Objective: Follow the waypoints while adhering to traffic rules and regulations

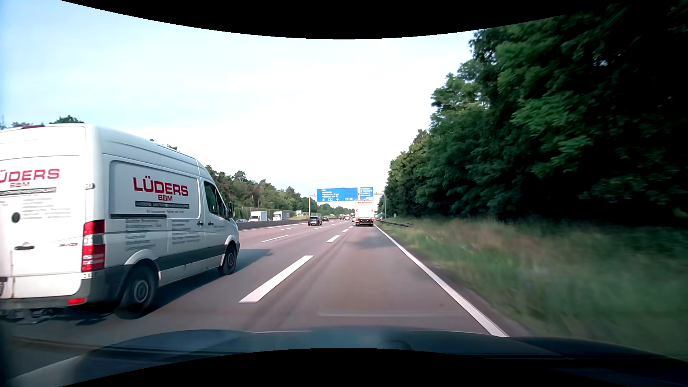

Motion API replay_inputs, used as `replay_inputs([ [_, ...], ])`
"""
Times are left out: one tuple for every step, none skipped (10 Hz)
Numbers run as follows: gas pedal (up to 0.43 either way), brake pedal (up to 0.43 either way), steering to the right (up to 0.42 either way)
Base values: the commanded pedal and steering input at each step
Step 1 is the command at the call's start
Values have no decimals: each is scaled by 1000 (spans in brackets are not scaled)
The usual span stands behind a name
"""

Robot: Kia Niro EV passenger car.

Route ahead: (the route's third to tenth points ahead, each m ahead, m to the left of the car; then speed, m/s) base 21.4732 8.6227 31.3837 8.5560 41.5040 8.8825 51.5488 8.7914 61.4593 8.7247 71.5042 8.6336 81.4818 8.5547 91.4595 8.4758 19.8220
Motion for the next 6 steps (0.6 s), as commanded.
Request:
replay_inputs([
  [118, 0, -4],
  [118, 0, -3],
  [118, 0, -4],
  [118, 0, -4],
  [118, 0, -4],
  [118, 0, -4],
])
